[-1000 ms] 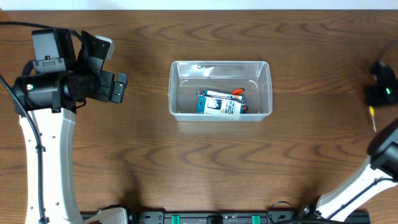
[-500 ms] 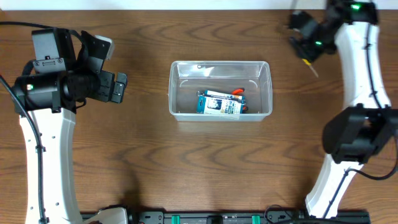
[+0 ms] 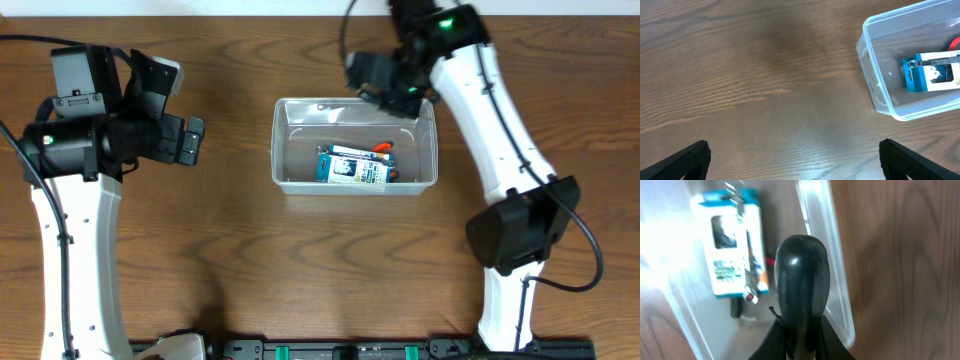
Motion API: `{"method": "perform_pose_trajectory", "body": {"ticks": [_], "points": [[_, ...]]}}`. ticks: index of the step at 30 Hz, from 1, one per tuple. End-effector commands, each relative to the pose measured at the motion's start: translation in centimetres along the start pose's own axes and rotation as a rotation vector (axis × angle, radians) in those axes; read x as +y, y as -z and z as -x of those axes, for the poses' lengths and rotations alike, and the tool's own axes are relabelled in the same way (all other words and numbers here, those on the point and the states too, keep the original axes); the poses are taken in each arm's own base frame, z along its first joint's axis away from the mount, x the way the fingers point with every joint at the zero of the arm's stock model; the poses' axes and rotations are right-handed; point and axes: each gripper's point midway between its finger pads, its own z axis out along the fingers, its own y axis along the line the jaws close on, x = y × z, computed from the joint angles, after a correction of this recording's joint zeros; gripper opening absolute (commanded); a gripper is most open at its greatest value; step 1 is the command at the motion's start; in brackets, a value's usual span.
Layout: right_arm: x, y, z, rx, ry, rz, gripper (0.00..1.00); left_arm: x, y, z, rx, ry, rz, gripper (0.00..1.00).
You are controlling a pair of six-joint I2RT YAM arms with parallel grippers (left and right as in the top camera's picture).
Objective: Pack container
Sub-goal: 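Carry the screwdriver left over the clear container with the right gripper, then lower the screwdriver into the container and open the right gripper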
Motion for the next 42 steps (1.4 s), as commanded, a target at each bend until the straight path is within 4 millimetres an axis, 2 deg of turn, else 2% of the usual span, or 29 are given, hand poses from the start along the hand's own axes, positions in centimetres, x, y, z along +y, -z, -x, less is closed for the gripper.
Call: {"method": "perform_pose_trajectory", "body": {"ticks": [1, 5, 19, 26, 33, 35, 37, 41, 42], "points": [[1.6, 0.6, 2.4, -0.008, 0.166, -0.012, 0.01, 0.1, -0.1, 0.0, -0.002, 0.007, -0.006, 0.98], [2.7, -0.4, 3.1, 0.000, 0.203, 0.011, 0.01, 0.1, -0.1, 0.0, -0.002, 0.007, -0.006, 0.98], [4.9, -5.1, 1.0, 0.058, 0.189, 0.124, 0.01, 0.1, -0.1, 0.0, -0.002, 0.007, -0.006, 0.98], [5.4, -7.2, 0.5, 0.067, 0.188, 0.136, 0.08, 0.1, -0.1, 0.0, -0.002, 0.007, -0.006, 0.98], [5.5, -8.2, 0.2, 0.068, 0.157, 0.134, 0.15, 0.1, -0.1, 0.0, -0.002, 0.007, -0.006, 0.98], [5.2, -8.3, 0.4, 0.062, 0.150, 0.124, 0.21, 0.1, -0.1, 0.0, -0.002, 0.007, -0.006, 0.98], [5.1, -8.3, 0.5, 0.057, 0.151, 0.117, 0.42, 0.1, -0.1, 0.0, -0.002, 0.007, -0.006, 0.98], [4.7, -8.3, 0.8, 0.048, 0.131, 0.102, 0.61, 0.1, -0.1, 0.0, -0.002, 0.007, -0.006, 0.98], [4.7, -8.3, 0.8, 0.047, 0.128, 0.100, 0.73, 0.1, -0.1, 0.0, -0.002, 0.007, -0.006, 0.98]]}}
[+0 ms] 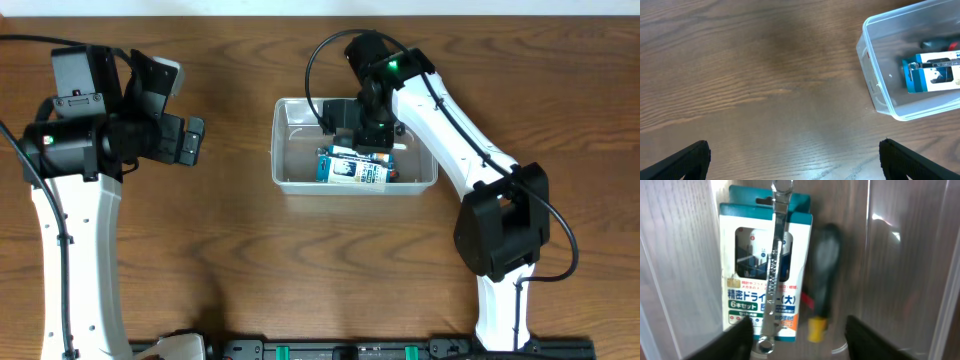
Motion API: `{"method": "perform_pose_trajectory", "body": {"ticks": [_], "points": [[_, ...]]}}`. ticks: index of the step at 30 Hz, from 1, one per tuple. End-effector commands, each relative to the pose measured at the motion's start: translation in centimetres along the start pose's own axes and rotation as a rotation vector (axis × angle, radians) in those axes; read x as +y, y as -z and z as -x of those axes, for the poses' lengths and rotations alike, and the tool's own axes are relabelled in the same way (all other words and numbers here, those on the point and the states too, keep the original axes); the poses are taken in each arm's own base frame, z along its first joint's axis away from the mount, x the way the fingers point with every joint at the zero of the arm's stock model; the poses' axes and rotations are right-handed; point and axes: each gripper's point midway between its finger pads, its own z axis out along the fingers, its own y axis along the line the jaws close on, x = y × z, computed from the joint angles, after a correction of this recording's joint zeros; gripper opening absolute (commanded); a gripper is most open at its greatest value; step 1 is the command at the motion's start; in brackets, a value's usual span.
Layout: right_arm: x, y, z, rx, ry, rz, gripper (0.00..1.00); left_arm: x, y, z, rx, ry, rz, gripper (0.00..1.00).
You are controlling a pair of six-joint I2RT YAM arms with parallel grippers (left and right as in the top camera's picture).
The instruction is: Pack container
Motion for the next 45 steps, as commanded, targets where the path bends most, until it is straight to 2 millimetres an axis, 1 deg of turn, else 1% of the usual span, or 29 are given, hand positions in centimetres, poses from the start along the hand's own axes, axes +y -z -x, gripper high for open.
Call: {"method": "perform_pose_trajectory", "body": {"ticks": [1, 4, 5, 8, 10, 12, 16, 18, 21, 23, 26, 29, 31, 34, 40, 43, 45], "points": [[0.1, -0.4, 0.2, -0.009, -0.030, 0.008, 0.79, 0.1, -0.1, 0.0, -0.002, 0.007, -0.006, 0.98], [-0.3, -0.2, 0.4, -0.018, -0.068, -0.007, 0.96, 0.1, -0.1, 0.0, -0.002, 0.007, -0.006, 0.98], [-0.5, 0.0, 0.6, -0.023, -0.084, -0.014, 0.99, 0.1, -0.1, 0.0, -0.002, 0.007, -0.006, 0.98], [-1.3, 1.4, 1.2, -0.046, -0.151, -0.044, 0.99, 0.1, -0.1, 0.0, -0.002, 0.007, -0.006, 0.98], [-2.0, 3.1, 1.9, -0.071, -0.195, -0.073, 0.99, 0.1, -0.1, 0.0, -0.002, 0.007, -0.006, 0.98], [-2.6, 5.2, 2.6, -0.099, -0.228, -0.105, 0.99, 0.1, -0.1, 0.0, -0.002, 0.007, -0.006, 0.98], [-3.5, 11.0, 3.8, -0.179, -0.300, -0.190, 0.99, 0.1, -0.1, 0.0, -0.002, 0.007, -0.007, 0.98], [-3.5, 14.3, 4.1, -0.225, -0.336, -0.233, 0.99, 0.1, -0.1, 0.0, -0.002, 0.007, -0.006, 0.98], [-2.9, 18.9, 4.4, -0.297, -0.388, -0.293, 0.99, 0.1, -0.1, 0.0, -0.002, 0.007, -0.006, 0.98], [-2.2, 21.5, 4.3, -0.339, -0.416, -0.325, 0.99, 0.1, -0.1, 0.0, -0.002, 0.007, -0.006, 0.98], [-0.4, 25.3, 3.6, -0.392, -0.442, -0.364, 0.99, 0.1, -0.1, 0.0, -0.002, 0.007, -0.006, 0.98], [2.0, 28.1, 2.5, -0.413, -0.437, -0.386, 0.99, 0.1, -0.1, 0.0, -0.002, 0.007, -0.006, 0.98], [3.5, 29.7, 1.8, -0.428, -0.455, -0.393, 0.99, 0.1, -0.1, 0.0, -0.002, 0.007, -0.006, 0.98], [5.5, 31.3, 0.4, -0.433, -0.508, -0.399, 0.99, 0.1, -0.1, 0.0, -0.002, 0.007, -0.006, 0.98], [8.9, 34.3, -3.6, -0.443, -0.789, -0.448, 0.99, 0.1, -0.1, 0.0, -0.002, 0.007, -0.006, 0.98], [10.9, 36.3, -6.6, -0.443, -0.931, -0.533, 0.99, 0.1, -0.1, 0.0, -0.002, 0.007, -0.006, 0.98], [12.5, 38.1, -8.3, -0.491, -0.997, -0.591, 0.99, 0.1, -0.1, 0.0, -0.002, 0.007, -0.006, 0.98]]}}
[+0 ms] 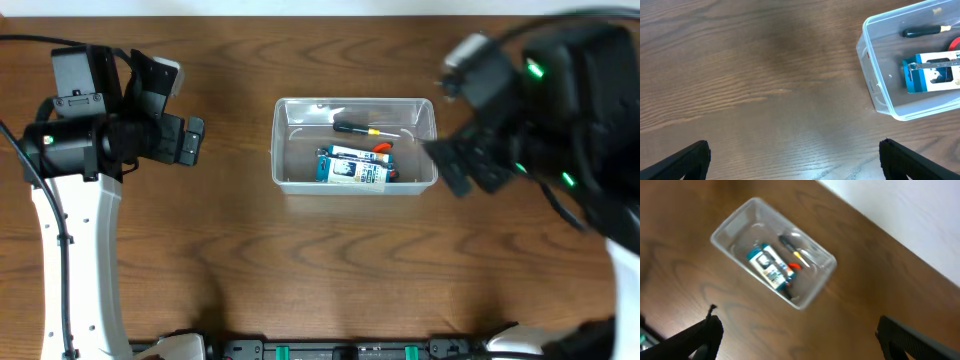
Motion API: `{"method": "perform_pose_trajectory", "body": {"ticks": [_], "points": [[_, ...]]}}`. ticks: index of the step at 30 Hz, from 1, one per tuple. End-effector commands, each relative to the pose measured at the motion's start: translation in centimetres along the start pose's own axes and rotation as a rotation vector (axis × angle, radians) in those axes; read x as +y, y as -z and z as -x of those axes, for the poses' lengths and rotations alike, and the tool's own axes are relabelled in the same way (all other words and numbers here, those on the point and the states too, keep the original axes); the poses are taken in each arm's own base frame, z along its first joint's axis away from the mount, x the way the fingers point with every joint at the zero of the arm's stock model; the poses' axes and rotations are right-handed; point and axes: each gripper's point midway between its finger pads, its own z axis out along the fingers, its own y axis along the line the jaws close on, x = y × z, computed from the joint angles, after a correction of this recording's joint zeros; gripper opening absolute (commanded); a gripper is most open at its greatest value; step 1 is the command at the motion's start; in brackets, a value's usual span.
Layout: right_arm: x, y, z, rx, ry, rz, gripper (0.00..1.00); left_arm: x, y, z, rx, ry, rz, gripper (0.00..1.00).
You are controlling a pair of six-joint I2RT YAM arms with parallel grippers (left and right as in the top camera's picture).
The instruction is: Pack container
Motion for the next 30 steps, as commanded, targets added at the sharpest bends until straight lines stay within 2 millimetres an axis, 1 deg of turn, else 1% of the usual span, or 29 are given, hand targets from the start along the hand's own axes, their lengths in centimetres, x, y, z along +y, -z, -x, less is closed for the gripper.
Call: {"method": "perform_pose_trajectory", "body": {"ticks": [1, 4, 5, 7, 10, 13, 15, 17, 20, 27, 30], "points": [[-2.3, 5.6, -2.1, -0.109, -0.213, -0.151, 0.99, 0.1, -0.1, 0.0, -0.002, 0.007, -0.006, 0.98], [-3.0, 9.5, -4.8, -0.190, -0.301, -0.215, 0.99, 0.1, -0.1, 0.0, -0.002, 0.007, -0.006, 0.98], [-3.3, 10.7, -6.1, -0.214, -0.331, -0.239, 0.99, 0.1, -0.1, 0.0, -0.002, 0.007, -0.006, 0.98], [-3.6, 12.5, -8.7, -0.252, -0.394, -0.277, 0.99, 0.1, -0.1, 0.0, -0.002, 0.007, -0.006, 0.98], [-3.5, 13.8, -12.1, -0.292, -0.466, -0.305, 0.99, 0.1, -0.1, 0.0, -0.002, 0.007, -0.006, 0.98], [-3.2, 13.9, -14.0, -0.360, -0.521, -0.294, 0.99, 0.1, -0.1, 0.0, -0.002, 0.007, -0.006, 0.98], [-3.0, 13.4, -14.5, -0.398, -0.540, -0.286, 0.99, 0.1, -0.1, 0.0, -0.002, 0.007, -0.006, 0.98], [-2.9, 12.4, -14.7, -0.432, -0.559, -0.281, 0.99, 0.1, -0.1, 0.0, -0.002, 0.007, -0.006, 0.98], [-2.9, 10.3, -14.1, -0.479, -0.565, -0.277, 0.99, 0.1, -0.1, 0.0, -0.002, 0.007, -0.006, 0.98], [-3.0, 2.8, -11.8, -0.545, -0.588, -0.261, 0.99, 0.1, -0.1, 0.0, -0.002, 0.007, -0.006, 0.98], [-3.0, 0.1, -11.6, -0.548, -0.597, -0.263, 0.99, 0.1, -0.1, 0.0, -0.002, 0.007, -0.006, 0.98]]}}
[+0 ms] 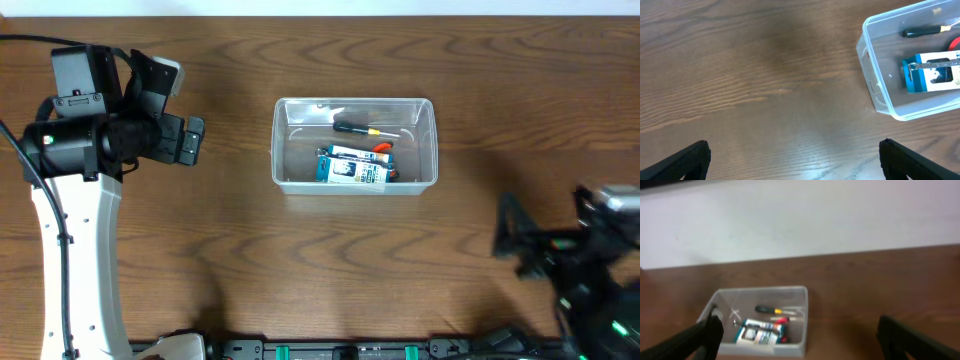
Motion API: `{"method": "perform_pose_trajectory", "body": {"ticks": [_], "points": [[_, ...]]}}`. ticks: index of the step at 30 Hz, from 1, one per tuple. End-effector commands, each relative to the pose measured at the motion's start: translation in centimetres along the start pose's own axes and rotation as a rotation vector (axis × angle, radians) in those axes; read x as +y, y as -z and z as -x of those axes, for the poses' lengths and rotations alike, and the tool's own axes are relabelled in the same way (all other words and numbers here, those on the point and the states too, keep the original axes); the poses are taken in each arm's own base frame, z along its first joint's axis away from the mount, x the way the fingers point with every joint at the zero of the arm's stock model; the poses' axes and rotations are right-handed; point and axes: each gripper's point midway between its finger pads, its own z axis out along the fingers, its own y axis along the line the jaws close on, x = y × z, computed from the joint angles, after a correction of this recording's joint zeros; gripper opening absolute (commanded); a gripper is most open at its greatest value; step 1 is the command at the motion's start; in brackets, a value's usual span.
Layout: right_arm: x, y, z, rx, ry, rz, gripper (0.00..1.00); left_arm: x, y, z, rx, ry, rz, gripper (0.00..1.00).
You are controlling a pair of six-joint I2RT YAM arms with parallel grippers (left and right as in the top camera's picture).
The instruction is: Pack container
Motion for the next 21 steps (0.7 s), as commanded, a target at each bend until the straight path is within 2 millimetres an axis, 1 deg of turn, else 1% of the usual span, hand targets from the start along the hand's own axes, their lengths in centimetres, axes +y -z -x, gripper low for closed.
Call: {"method": "perform_pose_trajectory", "body": {"ticks": [1, 2, 6, 16, 21], "points": [[-0.2, -1.5, -1.6, 0.009, -0.026, -0.016, 0.99, 0.1, -0.1, 0.0, -0.002, 0.007, -0.006, 0.98], [-0.2, -2.0, -2.2, 0.019, -0.023, -0.018, 0.99, 0.1, -0.1, 0.0, -0.002, 0.007, -0.006, 0.98], [-0.3, -2.7, -3.7, 0.054, -0.011, -0.025, 0.99, 0.1, -0.1, 0.0, -0.002, 0.007, -0.007, 0.98], [-0.4, -2.8, -4.0, 0.062, -0.007, -0.028, 0.99, 0.1, -0.1, 0.0, -0.002, 0.007, -0.006, 0.98], [-0.8, -2.7, -5.1, 0.108, 0.024, -0.042, 0.99, 0.1, -0.1, 0.0, -0.002, 0.007, -0.006, 0.98]]}}
